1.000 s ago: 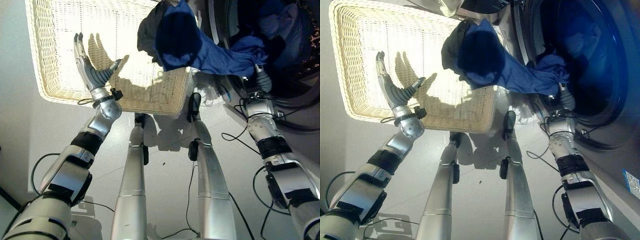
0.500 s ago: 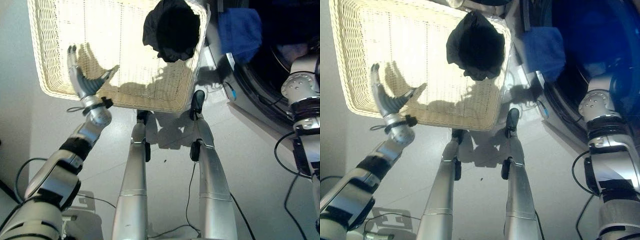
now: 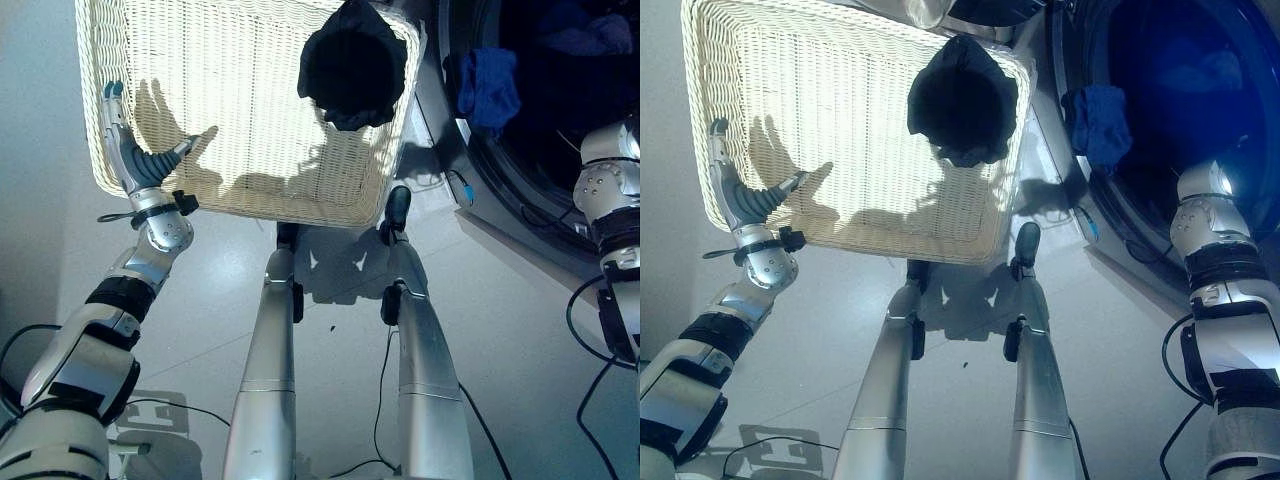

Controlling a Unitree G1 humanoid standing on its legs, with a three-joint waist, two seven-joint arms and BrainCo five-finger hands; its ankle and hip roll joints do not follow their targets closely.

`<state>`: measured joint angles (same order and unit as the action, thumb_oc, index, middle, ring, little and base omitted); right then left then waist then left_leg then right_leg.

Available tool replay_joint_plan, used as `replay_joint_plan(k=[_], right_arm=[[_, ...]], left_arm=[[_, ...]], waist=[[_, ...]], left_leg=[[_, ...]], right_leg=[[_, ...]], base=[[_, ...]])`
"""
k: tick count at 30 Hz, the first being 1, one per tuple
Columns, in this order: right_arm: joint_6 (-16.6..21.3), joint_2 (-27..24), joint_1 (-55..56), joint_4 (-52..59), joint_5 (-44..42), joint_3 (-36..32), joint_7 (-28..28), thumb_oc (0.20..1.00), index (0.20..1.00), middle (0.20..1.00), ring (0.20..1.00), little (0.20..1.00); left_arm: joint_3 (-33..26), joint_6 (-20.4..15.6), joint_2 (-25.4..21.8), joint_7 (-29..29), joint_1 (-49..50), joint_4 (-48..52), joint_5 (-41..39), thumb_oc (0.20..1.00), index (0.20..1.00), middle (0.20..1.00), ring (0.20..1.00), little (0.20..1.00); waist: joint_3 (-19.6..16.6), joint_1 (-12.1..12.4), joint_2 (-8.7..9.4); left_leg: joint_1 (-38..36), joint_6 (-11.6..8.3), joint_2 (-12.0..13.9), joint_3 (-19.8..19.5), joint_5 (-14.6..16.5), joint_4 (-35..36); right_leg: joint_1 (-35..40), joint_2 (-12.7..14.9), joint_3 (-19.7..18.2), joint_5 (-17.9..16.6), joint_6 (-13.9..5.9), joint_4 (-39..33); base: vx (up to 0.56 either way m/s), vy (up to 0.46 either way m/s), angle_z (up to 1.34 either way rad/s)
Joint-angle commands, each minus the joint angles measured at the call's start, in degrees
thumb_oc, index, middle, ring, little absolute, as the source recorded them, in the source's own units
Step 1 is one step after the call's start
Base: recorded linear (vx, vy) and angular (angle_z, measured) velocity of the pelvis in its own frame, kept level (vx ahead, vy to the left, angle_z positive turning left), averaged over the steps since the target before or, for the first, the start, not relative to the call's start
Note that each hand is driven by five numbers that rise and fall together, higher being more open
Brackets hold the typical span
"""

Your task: Put the clothes into the washing machine.

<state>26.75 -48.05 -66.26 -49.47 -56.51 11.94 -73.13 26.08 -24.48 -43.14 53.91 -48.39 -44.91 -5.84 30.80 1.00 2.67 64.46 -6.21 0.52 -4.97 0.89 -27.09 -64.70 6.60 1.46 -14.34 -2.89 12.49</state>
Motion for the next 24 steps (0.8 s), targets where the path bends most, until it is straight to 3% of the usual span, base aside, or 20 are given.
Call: replay_joint_plan(k=[1,3,5,6,10,16,24], right_arm=[[-9.36,-21.41,-0.96,-6.11,3.04,-0.33,5.51,1.0,1.0,1.0,1.0,1.0],[-20.21,-20.99,-3.44,-8.18,15.5,4.72,4.46,1.0,1.0,1.0,1.0,1.0],[-25.3,-21.01,-5.2,-7.6,21.26,8.04,3.94,1.0,1.0,1.0,1.0,1.0],[-31.01,-20.85,-8.58,-6.34,24.07,13.02,4.15,1.0,1.0,1.0,1.0,1.0],[-38.69,-19.4,-17.65,-8.28,32.6,23.77,7.09,1.0,1.0,1.0,1.0,1.0],[-38.9,-15.62,-20.73,-6.18,40.06,28.89,9.15,1.0,1.0,1.0,1.0,1.0],[-37.34,-10.19,-20.84,-5.44,44.87,30.32,11.39,1.0,1.0,1.0,1.0,1.0]], left_arm=[[0.3,-2.67,0.32,0.47,-0.94,-2.42,0.56,1.0,1.0,1.0,1.0,1.0],[2.23,-2.9,0.77,0.27,-2.45,-2.32,2.08,1.0,1.0,1.0,1.0,1.0],[3.46,-2.85,0.77,-0.07,-3.49,-2.06,3.35,1.0,1.0,1.0,1.0,1.0],[4.98,-2.6,0.83,-0.71,-4.77,-1.42,4.71,1.0,1.0,1.0,1.0,1.0],[9.44,-3.05,0.67,-5.13,-8.98,-0.48,7.9,1.0,1.0,1.0,1.0,1.0],[15.99,-2.93,0.91,-8.23,-14.47,1.29,12.21,1.0,1.0,1.0,1.0,1.0],[23.49,-1.36,2.79,-12.37,-22.64,1.13,16.17,1.0,1.0,1.0,1.0,1.0]], waist=[[-1.01,-2.61,0.07],[-1.01,-2.48,-0.3],[-1.01,-2.34,-0.39],[-1.01,-2.25,-0.66],[-1.01,-1.74,-1.47],[-1.01,-1.65,-2.24],[-1.01,-2.36,-2.31]], left_leg=[[-8.46,2.65,-3.66,1.46,-5.29,13.11],[-8.25,2.68,-3.43,1.98,-5.49,13.05],[-8.13,2.84,-3.63,1.96,-5.52,13.01],[-7.74,2.99,-3.74,2.0,-5.52,12.83],[-7.69,3.12,-3.84,2.23,-5.45,13.04],[-7.33,3.5,-3.83,2.73,-5.17,13.0],[-6.34,3.38,-3.5,3.27,-4.62,12.53]], right_leg=[[5.66,-7.55,6.11,6.37,-3.39,3.43],[5.55,-7.37,6.41,6.31,-3.55,3.72],[5.48,-7.35,6.37,6.19,-3.58,3.61],[5.22,-7.26,6.45,6.32,-3.59,3.67],[5.2,-6.91,6.74,6.8,-3.73,3.77],[4.57,-6.57,6.96,6.99,-4.01,4.25],[3.35,-6.34,6.7,7.1,-4.39,4.59]], base=[[0.0,0.0,0.0],[-0.01,0.007,0.03],[0.0,0.001,0.02],[0.0,0.0,0.0],[-0.01,0.005,0.0],[0.0,0.003,-0.01],[0.0,0.0,0.0]])
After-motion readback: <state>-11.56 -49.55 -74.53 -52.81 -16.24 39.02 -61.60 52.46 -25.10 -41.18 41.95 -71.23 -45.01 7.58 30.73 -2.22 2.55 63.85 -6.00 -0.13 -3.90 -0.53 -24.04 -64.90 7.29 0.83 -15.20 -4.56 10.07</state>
